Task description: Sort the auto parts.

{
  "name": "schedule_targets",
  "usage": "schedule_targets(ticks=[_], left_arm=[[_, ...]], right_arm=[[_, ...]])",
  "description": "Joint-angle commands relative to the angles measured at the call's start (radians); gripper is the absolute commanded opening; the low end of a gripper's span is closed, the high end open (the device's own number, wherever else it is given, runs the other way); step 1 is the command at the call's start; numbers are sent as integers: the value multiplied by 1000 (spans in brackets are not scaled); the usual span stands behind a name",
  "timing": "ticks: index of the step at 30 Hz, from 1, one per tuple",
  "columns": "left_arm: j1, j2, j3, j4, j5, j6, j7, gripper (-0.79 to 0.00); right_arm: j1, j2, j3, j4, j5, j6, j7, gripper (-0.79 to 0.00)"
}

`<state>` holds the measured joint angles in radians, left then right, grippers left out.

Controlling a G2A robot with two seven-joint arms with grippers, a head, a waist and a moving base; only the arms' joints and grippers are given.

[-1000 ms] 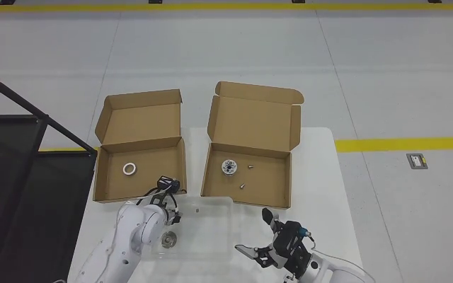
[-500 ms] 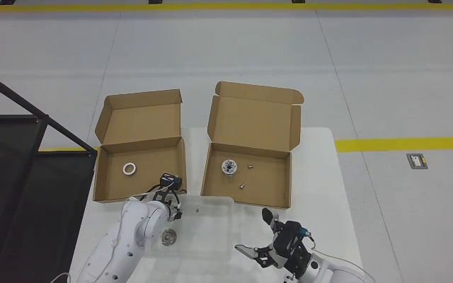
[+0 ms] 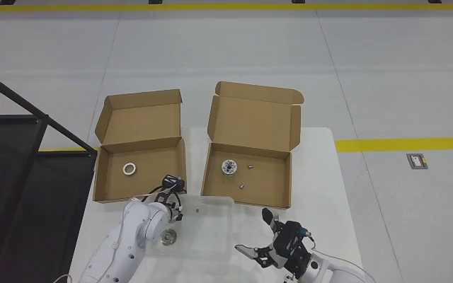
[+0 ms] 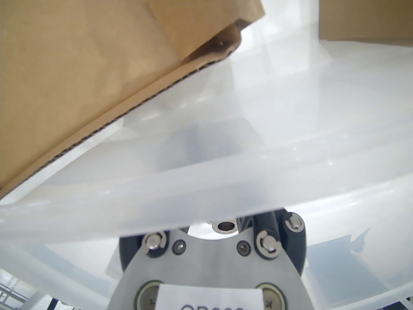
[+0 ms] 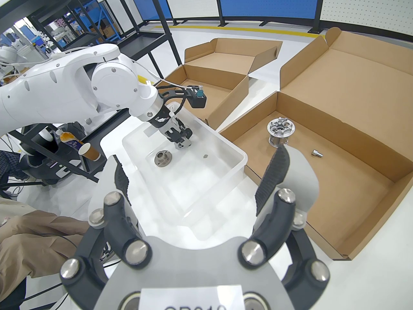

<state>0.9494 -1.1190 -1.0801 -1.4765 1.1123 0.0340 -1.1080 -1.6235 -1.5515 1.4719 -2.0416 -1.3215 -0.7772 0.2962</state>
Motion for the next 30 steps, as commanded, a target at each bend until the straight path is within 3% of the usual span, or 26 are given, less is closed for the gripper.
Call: schedule_targets(ticks=[1, 15, 30], left_arm=[[11, 2, -10, -16, -8, -10, 2, -785], [198, 41, -218, -289, -126, -131, 33, -785], [306, 72, -482, -386, -502, -300, 61, -785]], right_arm=[[0, 0, 0, 0, 0, 0, 0, 0], [0, 0, 0, 0, 0, 0, 0, 0], [0, 0, 0, 0, 0, 0, 0, 0]])
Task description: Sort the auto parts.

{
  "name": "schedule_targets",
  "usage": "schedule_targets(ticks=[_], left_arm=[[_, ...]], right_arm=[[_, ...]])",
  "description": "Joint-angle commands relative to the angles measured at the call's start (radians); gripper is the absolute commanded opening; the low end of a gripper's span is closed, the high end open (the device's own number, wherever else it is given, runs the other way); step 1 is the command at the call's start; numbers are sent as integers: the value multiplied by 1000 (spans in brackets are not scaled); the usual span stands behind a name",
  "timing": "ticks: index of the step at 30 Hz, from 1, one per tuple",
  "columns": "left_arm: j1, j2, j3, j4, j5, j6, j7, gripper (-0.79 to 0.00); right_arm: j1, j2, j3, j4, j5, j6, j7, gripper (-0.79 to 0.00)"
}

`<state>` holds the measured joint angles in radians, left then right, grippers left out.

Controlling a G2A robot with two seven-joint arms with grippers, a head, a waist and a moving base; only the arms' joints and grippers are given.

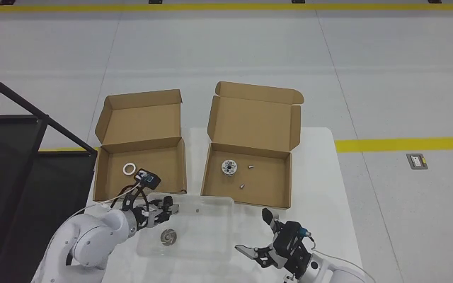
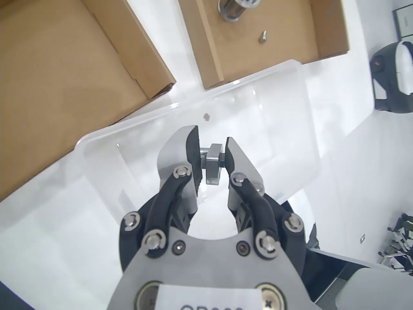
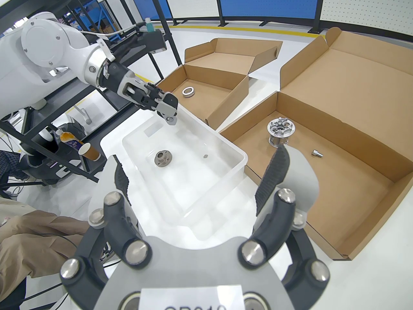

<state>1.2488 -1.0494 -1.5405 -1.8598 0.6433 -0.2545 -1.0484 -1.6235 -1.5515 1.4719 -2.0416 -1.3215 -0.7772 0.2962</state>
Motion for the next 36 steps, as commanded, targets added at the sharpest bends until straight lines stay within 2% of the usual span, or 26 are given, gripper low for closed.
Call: schedule_targets(ticks=[1, 8, 21, 24, 28, 36], left_arm=[[14, 4, -41, -6, -63, -25, 4, -785], [43, 17, -141, 13, -313, -103, -34, -785], [44, 17, -141, 13, -311, -100, -28, -785], [36, 15, -137, 30, -306, -41, 48, -785], [-16, 11, -123, 87, -253, 67, 183, -785], [-143, 3, -47, 259, -133, 202, 362, -785]], right_arm=[[0, 0, 0, 0, 0, 0, 0, 0], [0, 0, 0, 0, 0, 0, 0, 0], [0, 0, 0, 0, 0, 0, 0, 0], [0, 0, 0, 0, 0, 0, 0, 0], [0, 0, 0, 0, 0, 0, 0, 0], [0, 0, 0, 0, 0, 0, 0, 0]])
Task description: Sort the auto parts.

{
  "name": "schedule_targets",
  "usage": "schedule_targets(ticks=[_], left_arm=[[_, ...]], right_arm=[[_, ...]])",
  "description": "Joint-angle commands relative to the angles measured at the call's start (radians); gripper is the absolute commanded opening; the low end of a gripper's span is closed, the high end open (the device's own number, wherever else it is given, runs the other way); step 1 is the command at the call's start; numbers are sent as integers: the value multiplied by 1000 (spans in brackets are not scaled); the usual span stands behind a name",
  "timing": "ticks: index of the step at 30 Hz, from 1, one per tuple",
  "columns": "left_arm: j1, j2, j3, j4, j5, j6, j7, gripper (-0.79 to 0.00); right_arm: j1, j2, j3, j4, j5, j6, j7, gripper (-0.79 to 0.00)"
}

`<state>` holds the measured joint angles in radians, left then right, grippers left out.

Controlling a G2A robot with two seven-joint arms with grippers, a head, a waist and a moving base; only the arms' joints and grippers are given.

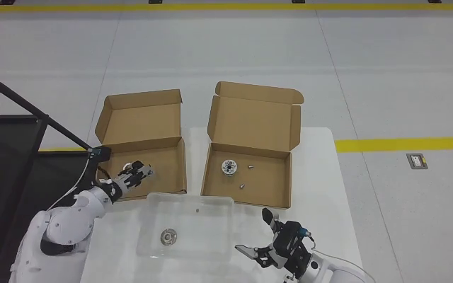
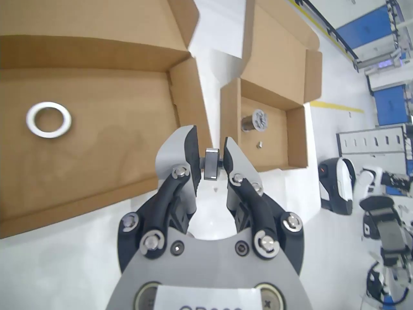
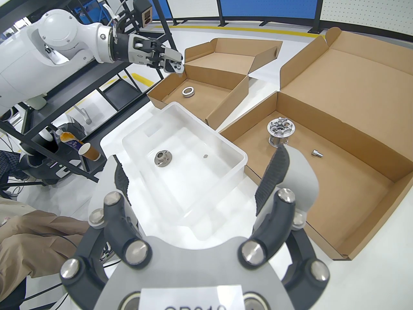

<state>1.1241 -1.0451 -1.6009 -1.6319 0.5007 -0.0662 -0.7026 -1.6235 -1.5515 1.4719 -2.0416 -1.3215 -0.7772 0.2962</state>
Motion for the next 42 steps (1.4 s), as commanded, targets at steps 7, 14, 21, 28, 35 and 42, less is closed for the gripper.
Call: schedule_targets(ticks=[7, 14, 21, 28, 35, 42], left_arm=[[-202, -13, 106, 284, 20, 41, 16, -785], [-356, -35, 218, 523, 67, 65, 48, -785], [-440, -51, 300, 659, 117, 55, 29, -785], [-475, -61, 331, 723, 121, 50, 32, -563], [-487, -62, 324, 748, 104, 37, 44, -302], [-415, -39, 242, 607, 67, -1, 79, -222]], right_arm=[[0, 0, 0, 0, 0, 0, 0, 0], [0, 0, 0, 0, 0, 0, 0, 0], [0, 0, 0, 0, 0, 0, 0, 0], [0, 0, 0, 0, 0, 0, 0, 0], [0, 0, 0, 0, 0, 0, 0, 0], [0, 0, 0, 0, 0, 0, 0, 0]])
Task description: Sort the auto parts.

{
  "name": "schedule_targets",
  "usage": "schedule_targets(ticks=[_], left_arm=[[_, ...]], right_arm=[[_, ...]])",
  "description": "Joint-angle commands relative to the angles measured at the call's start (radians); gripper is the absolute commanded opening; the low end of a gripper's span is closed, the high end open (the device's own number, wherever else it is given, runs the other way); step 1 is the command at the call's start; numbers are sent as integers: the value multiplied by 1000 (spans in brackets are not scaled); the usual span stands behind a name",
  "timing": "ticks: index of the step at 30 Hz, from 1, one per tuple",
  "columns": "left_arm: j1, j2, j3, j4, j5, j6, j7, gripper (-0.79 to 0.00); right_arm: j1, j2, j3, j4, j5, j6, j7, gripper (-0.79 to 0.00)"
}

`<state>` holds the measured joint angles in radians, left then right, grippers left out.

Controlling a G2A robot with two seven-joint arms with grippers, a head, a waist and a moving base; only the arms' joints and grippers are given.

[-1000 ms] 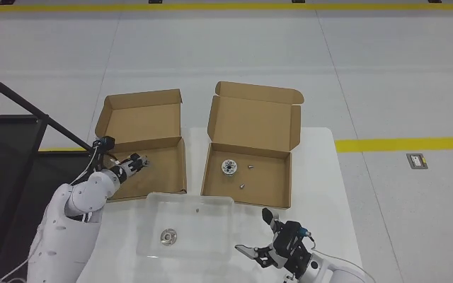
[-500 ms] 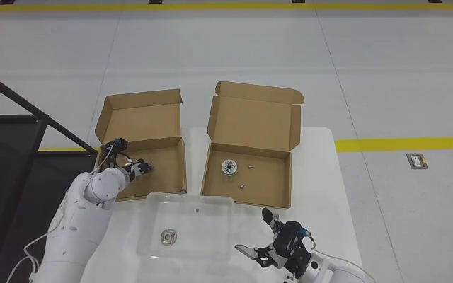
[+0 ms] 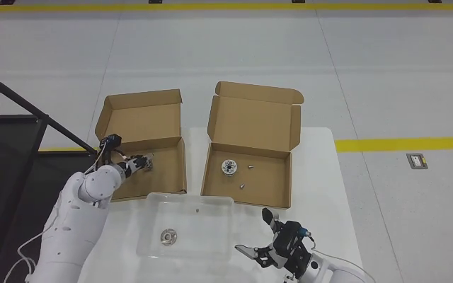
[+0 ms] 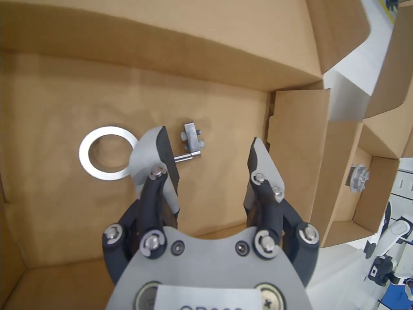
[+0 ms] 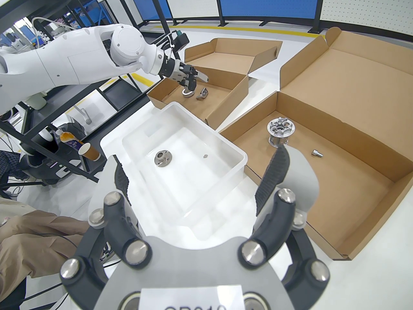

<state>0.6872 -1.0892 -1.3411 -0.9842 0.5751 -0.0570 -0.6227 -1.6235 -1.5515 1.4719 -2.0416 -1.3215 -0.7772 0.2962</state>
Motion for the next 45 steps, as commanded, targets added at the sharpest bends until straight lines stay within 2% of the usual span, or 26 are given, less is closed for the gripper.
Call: schedule_targets(ticks=[1, 3, 6, 7, 9, 10, 11, 14, 16, 18, 23, 35, 39, 42, 45], left_arm=[[47, 11, -37, -85, -13, -19, -4, -222], [111, 23, -81, -200, -27, -42, -23, -222], [244, 43, -153, -416, -23, -77, -58, -212], [295, 49, -173, -491, -24, -97, -83, -142], [391, 61, -216, -629, -16, -138, -138, -95], [436, 67, -232, -692, 1, -165, -169, -34], [478, 72, -246, -748, 18, -191, -198, 0], [587, 86, -266, -881, 44, -293, -305, 0], [632, 95, -283, -938, 55, -360, -377, 0], [665, 103, -287, -974, 74, -438, -441, 0], [714, 120, -260, -1065, 138, -554, -575, 0], [714, 120, -260, -1065, 138, -554, -575, 0], [711, 123, -211, -1061, 251, -548, -580, 0], [701, 125, -151, -1054, 316, -551, -590, -185], [689, 126, -114, -1041, 365, -535, -604, -277]], right_arm=[[0, 0, 0, 0, 0, 0, 0, 0], [0, 0, 0, 0, 0, 0, 0, 0], [0, 0, 0, 0, 0, 0, 0, 0], [0, 0, 0, 0, 0, 0, 0, 0], [0, 0, 0, 0, 0, 0, 0, 0], [0, 0, 0, 0, 0, 0, 0, 0], [0, 0, 0, 0, 0, 0, 0, 0], [0, 0, 0, 0, 0, 0, 0, 0], [0, 0, 0, 0, 0, 0, 0, 0], [0, 0, 0, 0, 0, 0, 0, 0], [0, 0, 0, 0, 0, 0, 0, 0], [0, 0, 0, 0, 0, 0, 0, 0], [0, 0, 0, 0, 0, 0, 0, 0], [0, 0, 0, 0, 0, 0, 0, 0], [0, 0, 0, 0, 0, 0, 0, 0]])
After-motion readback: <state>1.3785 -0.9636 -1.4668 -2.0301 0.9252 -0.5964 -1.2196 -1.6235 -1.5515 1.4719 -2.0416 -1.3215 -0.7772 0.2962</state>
